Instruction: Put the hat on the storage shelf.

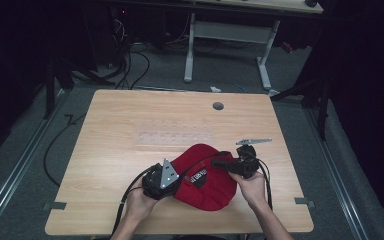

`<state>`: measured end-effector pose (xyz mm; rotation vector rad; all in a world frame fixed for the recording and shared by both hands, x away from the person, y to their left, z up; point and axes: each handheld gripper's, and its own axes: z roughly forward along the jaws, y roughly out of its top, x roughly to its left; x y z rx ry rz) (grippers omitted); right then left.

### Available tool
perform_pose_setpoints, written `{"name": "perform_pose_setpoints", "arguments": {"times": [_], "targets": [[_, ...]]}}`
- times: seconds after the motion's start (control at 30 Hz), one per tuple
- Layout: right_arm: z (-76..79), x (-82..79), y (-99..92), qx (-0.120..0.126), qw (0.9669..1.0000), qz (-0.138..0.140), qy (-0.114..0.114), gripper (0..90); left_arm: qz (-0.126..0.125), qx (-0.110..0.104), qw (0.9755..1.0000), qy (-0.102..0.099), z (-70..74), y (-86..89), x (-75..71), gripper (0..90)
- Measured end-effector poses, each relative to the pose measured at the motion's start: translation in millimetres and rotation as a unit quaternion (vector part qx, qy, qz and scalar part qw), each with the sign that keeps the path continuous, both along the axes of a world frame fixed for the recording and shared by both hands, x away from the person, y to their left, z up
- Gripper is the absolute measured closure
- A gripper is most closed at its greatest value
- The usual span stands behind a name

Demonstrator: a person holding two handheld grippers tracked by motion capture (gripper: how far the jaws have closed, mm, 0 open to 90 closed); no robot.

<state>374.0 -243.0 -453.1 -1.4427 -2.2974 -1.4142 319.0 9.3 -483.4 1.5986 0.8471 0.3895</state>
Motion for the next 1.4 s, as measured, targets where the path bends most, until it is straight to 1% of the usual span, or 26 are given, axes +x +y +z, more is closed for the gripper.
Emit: {"name": "perform_pose_setpoints", "arguments": {"times": [0.07, 0.1, 0.17, 0.23, 0.33, 0.37, 0.47, 0.5, 0.57, 0.63, 0.67, 0.7, 0.8, 0.83, 0.87, 0.9, 0.97, 1.0, 1.03, 1.1, 1.2, 1.3, 1.33, 1.37, 1.4], "targets": [[-0.8, 0.8, -1.6, 0.008, 1.0000, 0.002, -0.003, 79.9, -0.015, -0.006, 0.9998, 0.010, 2.5, 1.0, -2.5, 60.4], [-0.9, 0.9, -2.6, 0.012, 0.9999, 0.003, -0.004, 79.4, -0.022, -0.007, 0.9996, 0.015, 3.6, 1.6, -3.5, 62.7], [-0.8, 0.9, -3.2, 0.014, 0.9999, 0.006, -0.005, 78.3, -0.029, -0.005, 0.9994, 0.020, 5.2, 2.5, -5.0, 67.1], [-0.6, 0.9, -3.1, 0.016, 0.9998, 0.009, -0.006, 77.2, -0.036, -0.002, 0.9991, 0.020, 7.2, 3.0, -7.3, 70.5], [-1.0, 2.1, -2.6, 0.023, 0.9996, 0.013, -0.005, 74.9, -0.046, 0.013, 0.9988, 0.014, 9.6, 4.2, -11.0, 74.9], [-0.8, 2.4, -2.1, 0.025, 0.9996, 0.014, -0.005, 74.0, -0.048, 0.012, 0.9987, 0.013, 10.7, 4.2, -12.6, 75.6], [0.6, 4.2, -1.2, 0.037, 0.9992, 0.016, -0.006, 67.6, -0.056, 0.022, 0.9981, 0.009, 13.9, 6.3, -16.2, 78.9], [1.3, 4.6, -1.3, 0.042, 0.9990, 0.015, -0.006, 65.0, -0.060, 0.029, 0.9978, 0.007, 15.0, 7.3, -17.5, 79.8], [4.6, 5.0, -1.5, 0.038, 0.9990, 0.010, -0.019, 61.7, -0.066, 0.040, 0.9970, 0.003, 16.5, 8.6, -20.2, 81.9], [9.6, 5.3, -3.1, 0.041, 0.9988, 0.004, -0.027, 56.8, -0.074, 0.042, 0.9964, 0.002, 18.1, 9.8, -23.3, 83.9], [13.8, 5.1, -4.2, 0.040, 0.9984, -0.004, -0.040, 54.5, -0.075, 0.045, 0.9961, 0.003, 18.5, 10.3, -24.0, 84.7], [16.4, 4.8, -5.3, 0.040, 0.9980, -0.008, -0.048, 53.0, -0.076, 0.048, 0.9960, 0.003, 18.7, 11.0, -24.7, 84.9], [25.8, 4.9, -12.6, 0.049, 0.9960, -0.028, -0.069, 48.9, -0.067, 0.053, 0.9963, 0.006, 18.1, 13.8, -23.5, 85.4], [28.7, 5.3, -16.2, 0.053, 0.9951, -0.035, -0.075, 48.1, -0.063, 0.050, 0.9967, 0.011, 18.6, 15.8, -22.6, 85.7], [31.3, 5.3, -19.8, 0.059, 0.9943, -0.042, -0.079, 47.2, -0.056, 0.046, 0.9973, 0.011, 19.4, 19.2, -21.1, 85.7], [34.2, 5.0, -23.9, 0.059, 0.9937, -0.048, -0.082, 46.5, -0.052, 0.041, 0.9977, 0.013, 20.2, 21.4, -20.3, 85.7], [36.7, 4.4, -29.3, 0.062, 0.9924, -0.056, -0.090, 44.5, -0.048, 0.032, 0.9982, 0.015, 22.4, 27.0, -19.2, 85.7], [37.3, 3.9, -31.9, 0.064, 0.9918, -0.060, -0.093, 43.5, -0.044, 0.032, 0.9984, 0.017, 23.3, 29.1, -18.5, 85.7], [37.1, 3.4, -33.9, 0.065, 0.9912, -0.063, -0.097, 42.9, -0.037, 0.026, 0.9988, 0.017, 23.7, 30.6, -17.5, 85.7], [33.9, 2.3, -36.0, 0.056, 0.9905, -0.068, -0.105, 41.5, -0.030, 0.021, 0.9991, 0.020, 25.2, 34.7, -15.3, 85.7], [23.2, 1.6, -37.5, 0.034, 0.9910, -0.078, -0.103, 39.9, -0.018, -0.004, 0.9995, 0.026, 29.3, 42.1, -12.1, 85.6], [8.6, 0.7, -37.2, -0.005, 0.9906, -0.087, -0.106, 39.7, -0.008, -0.023, 0.9991, 0.034, 32.8, 49.4, -8.6, 85.6], [3.4, 0.1, -36.6, -0.022, 0.9903, -0.088, -0.105, 39.6, -0.003, -0.032, 0.9988, 0.036, 33.8, 52.2, -6.9, 85.6], [-3.7, -0.3, -35.6, -0.040, 0.9896, -0.089, -0.105, 39.4, -0.001, -0.036, 0.9986, 0.038, 34.3, 54.8, -5.3, 85.6], [-9.4, -1.0, -35.2, -0.054, 0.9892, -0.089, -0.103, 39.2, 0.003, -0.043, 0.9982, 0.042, 34.7, 56.8, -3.8, 85.6]]}}
